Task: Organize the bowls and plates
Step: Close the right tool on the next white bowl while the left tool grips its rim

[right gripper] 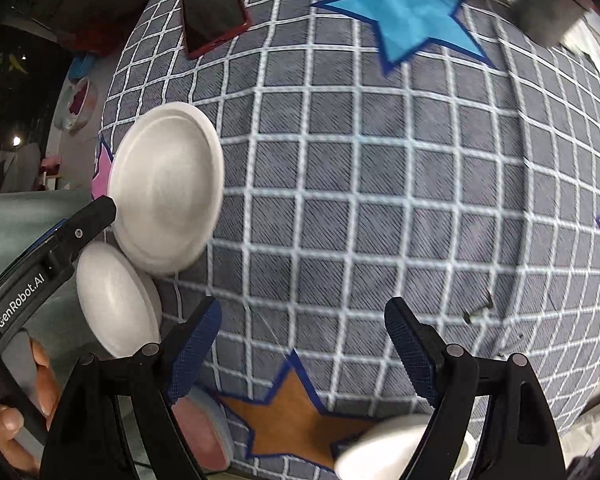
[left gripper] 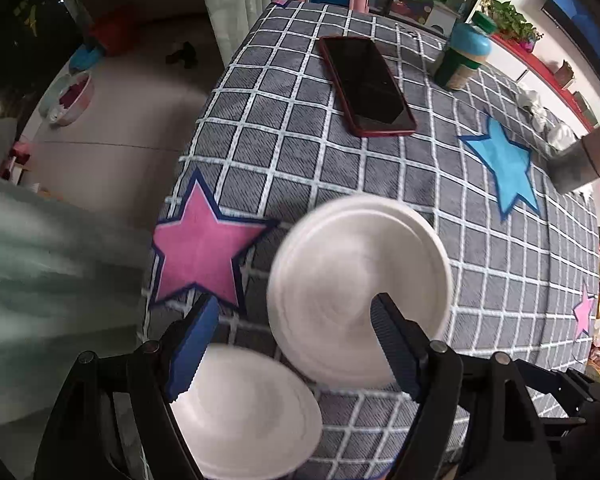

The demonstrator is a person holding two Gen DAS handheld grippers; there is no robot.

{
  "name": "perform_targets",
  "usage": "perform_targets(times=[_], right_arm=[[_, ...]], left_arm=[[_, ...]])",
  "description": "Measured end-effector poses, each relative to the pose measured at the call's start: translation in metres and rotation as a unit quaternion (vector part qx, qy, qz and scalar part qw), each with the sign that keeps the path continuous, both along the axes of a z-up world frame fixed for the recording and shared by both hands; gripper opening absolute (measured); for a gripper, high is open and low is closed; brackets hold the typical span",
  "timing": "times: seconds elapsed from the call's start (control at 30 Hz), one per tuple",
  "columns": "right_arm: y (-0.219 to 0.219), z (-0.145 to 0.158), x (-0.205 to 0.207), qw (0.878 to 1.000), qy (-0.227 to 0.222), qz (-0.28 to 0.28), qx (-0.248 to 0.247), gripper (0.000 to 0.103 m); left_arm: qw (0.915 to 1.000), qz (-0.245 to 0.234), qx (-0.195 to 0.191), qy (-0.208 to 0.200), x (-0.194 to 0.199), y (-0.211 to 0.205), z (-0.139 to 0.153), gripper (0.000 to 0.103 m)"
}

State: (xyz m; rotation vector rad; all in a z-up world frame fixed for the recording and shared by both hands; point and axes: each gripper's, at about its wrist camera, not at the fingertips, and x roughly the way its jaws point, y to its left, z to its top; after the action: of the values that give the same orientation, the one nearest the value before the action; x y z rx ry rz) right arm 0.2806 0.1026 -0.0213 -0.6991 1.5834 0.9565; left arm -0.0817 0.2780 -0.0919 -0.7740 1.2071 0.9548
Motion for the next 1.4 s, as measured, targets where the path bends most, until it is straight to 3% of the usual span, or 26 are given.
perform_targets(times=[0.67,0.7,0.73,0.77,0.83,0.87,0.93,1.0,1.2,1.4], right_arm=[[0.056,-0.049,-0.013,1.000,-0.001,-0.001,-0.013,0.085],[0.055,-0.050,-0.013,1.000,0.000,-0.002,-0.012,0.085],[0.058,-0.052,-0.014,1.000,0.001,-0.002,-0.012,0.084],[0.060,-0.053,-0.016,1.000,0.001,-0.001,-0.011,0.083],[0.064,-0.053,-0.018,1.000,-0.003,-0.001,-0.009,0.066],[0.068,-0.052,-0.021,1.000,-0.006,0.000,-0.006,0.061],[0.072,-0.051,-0.023,1.000,0.005,0.004,0.004,0.034],[0.076,-0.054,-0.024,1.000,0.025,0.011,-0.001,0.025],[0.059,-0.058,-0.016,0.999,0.042,0.013,-0.018,0.021],[0.008,-0.056,0.000,0.998,0.041,-0.002,-0.045,0.022]], left_arm=[[0.9978,-0.038,-0.021,0.051,0.016,0.038,-0.056,0.081],[0.9977,-0.040,-0.024,0.050,0.016,0.038,-0.056,0.080],[0.9976,-0.042,-0.026,0.048,0.016,0.038,-0.057,0.071],[0.9974,-0.044,-0.031,0.048,0.019,0.038,-0.058,0.055],[0.9960,-0.053,-0.056,0.045,0.026,0.033,-0.064,0.042],[0.9957,-0.055,-0.061,0.043,0.029,0.031,-0.064,0.041],[0.9951,-0.069,-0.055,0.045,0.036,0.023,-0.064,0.039],[0.9940,-0.082,-0.055,0.048,0.047,0.015,-0.061,0.038],[0.9907,-0.109,-0.066,0.048,0.077,-0.011,-0.058,0.037],[0.9844,-0.148,-0.080,0.051,0.112,-0.063,-0.068,0.037]])
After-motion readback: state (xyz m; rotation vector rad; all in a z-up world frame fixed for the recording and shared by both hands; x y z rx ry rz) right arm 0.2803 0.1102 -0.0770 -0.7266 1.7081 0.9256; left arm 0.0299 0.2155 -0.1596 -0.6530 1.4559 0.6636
